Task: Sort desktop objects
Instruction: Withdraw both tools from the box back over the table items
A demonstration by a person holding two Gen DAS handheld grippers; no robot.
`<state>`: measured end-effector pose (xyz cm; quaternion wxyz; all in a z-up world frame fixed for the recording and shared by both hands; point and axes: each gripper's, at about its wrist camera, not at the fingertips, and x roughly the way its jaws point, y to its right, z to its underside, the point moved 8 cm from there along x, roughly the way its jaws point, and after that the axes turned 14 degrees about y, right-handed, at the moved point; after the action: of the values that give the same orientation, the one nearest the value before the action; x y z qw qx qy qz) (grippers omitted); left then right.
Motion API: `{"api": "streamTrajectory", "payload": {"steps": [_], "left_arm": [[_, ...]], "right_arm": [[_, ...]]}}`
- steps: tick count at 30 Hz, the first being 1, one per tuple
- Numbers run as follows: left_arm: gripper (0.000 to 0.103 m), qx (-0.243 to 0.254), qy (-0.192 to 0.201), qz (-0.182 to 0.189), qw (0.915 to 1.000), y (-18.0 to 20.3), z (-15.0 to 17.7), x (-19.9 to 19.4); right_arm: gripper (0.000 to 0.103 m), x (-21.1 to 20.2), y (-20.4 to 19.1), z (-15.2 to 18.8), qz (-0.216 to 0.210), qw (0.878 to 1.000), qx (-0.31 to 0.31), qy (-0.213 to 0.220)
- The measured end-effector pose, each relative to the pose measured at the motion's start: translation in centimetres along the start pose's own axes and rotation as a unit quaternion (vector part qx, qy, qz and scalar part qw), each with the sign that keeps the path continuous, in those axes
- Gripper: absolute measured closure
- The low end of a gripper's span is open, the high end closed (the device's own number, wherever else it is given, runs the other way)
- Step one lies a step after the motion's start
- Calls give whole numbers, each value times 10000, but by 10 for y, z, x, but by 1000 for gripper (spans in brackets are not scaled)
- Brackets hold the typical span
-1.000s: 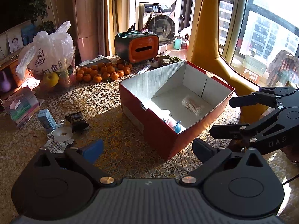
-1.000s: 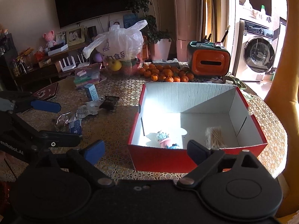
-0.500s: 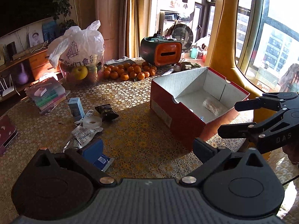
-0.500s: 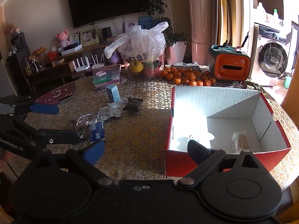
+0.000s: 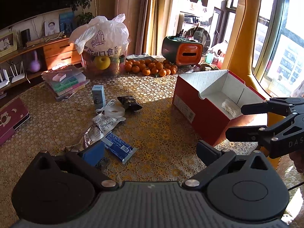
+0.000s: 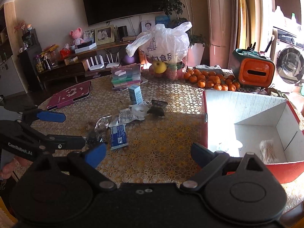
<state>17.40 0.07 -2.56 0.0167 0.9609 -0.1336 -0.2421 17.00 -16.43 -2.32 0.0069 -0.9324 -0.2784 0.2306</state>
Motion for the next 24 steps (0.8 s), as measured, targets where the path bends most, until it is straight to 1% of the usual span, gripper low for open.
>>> {"api": "streamTrajectory", "payload": {"steps": [4,11,14,19,24], "left_arm": [[0,-64,-32,-86,9999,-12,6,-2],[0,-173,-142,-269,9994,-42,26,-6],[0,-297,-134,-441,9985,-61,34,-8],[0,-513,-172,-546,9970,-84,44,-7],[0,-542,-218,-569,9967,-97,53,1]], "right_arm": [[7,9,-12,2,-81,9999,-63,-52],[7,27,-31,5,-243,9995,-194,-103],[7,36,-39,8,-320,9991,-248,-114],[7,52,-52,12,-437,9979,-450,-132],[8,68,-58,16,-504,9974,-487,-180]]}}
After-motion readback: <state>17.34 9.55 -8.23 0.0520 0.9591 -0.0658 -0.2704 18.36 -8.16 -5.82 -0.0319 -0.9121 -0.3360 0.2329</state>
